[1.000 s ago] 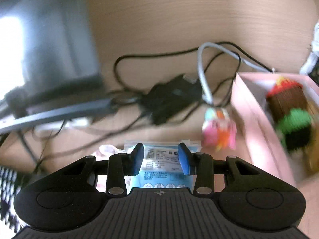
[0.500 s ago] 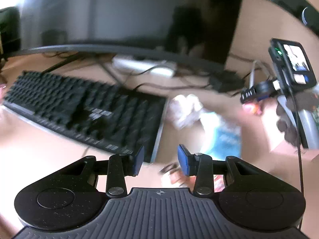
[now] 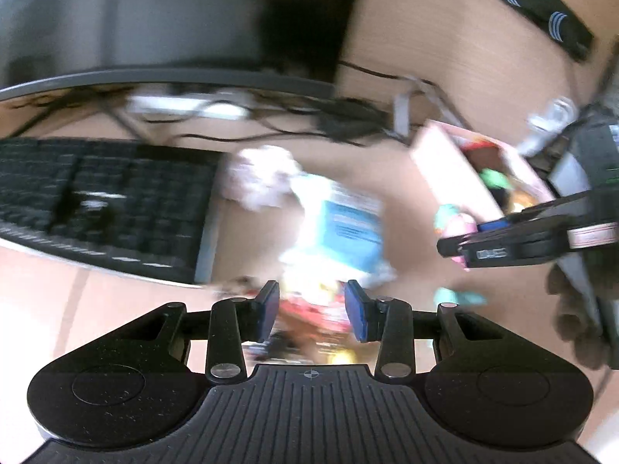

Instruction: Organize objects

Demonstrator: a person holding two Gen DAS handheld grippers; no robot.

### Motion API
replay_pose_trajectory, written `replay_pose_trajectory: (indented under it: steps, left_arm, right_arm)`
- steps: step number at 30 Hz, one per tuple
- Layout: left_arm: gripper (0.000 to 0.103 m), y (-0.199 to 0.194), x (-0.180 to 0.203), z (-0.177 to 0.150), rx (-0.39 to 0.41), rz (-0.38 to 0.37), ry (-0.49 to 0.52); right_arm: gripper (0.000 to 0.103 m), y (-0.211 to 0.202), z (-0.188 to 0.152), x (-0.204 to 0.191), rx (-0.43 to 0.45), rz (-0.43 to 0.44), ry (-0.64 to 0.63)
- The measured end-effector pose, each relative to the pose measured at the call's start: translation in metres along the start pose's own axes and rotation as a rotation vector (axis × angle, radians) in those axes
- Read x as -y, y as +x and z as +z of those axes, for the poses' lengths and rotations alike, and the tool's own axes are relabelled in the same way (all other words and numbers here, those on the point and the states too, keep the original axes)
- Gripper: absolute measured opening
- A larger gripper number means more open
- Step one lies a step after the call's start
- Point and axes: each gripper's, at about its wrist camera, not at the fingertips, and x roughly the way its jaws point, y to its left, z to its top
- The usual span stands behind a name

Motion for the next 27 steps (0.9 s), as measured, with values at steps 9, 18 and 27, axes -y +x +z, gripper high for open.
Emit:
replay_pose_trajectory:
  steps: [9,18,27]
  left_arm:
    - [0.045,0.032,0.1,-0.022,-0.04,-0.2,0.26]
    - [0.015,0.075,0.121,-0.028,-0.107,-0.005,0.263]
    - [0.014,0.037,0.081,-0.048,-0.169,0.079,0.12]
  right_arm:
    - [0.064,-0.114,-0.093,0.084,0.168,-0.148,0.159]
    - [0.067,-0.095,-0.142,0.083,0.174,-0.038,0.244]
    - [0.082,-0.026,-0.085,0.047,0.237,0.043,0.184]
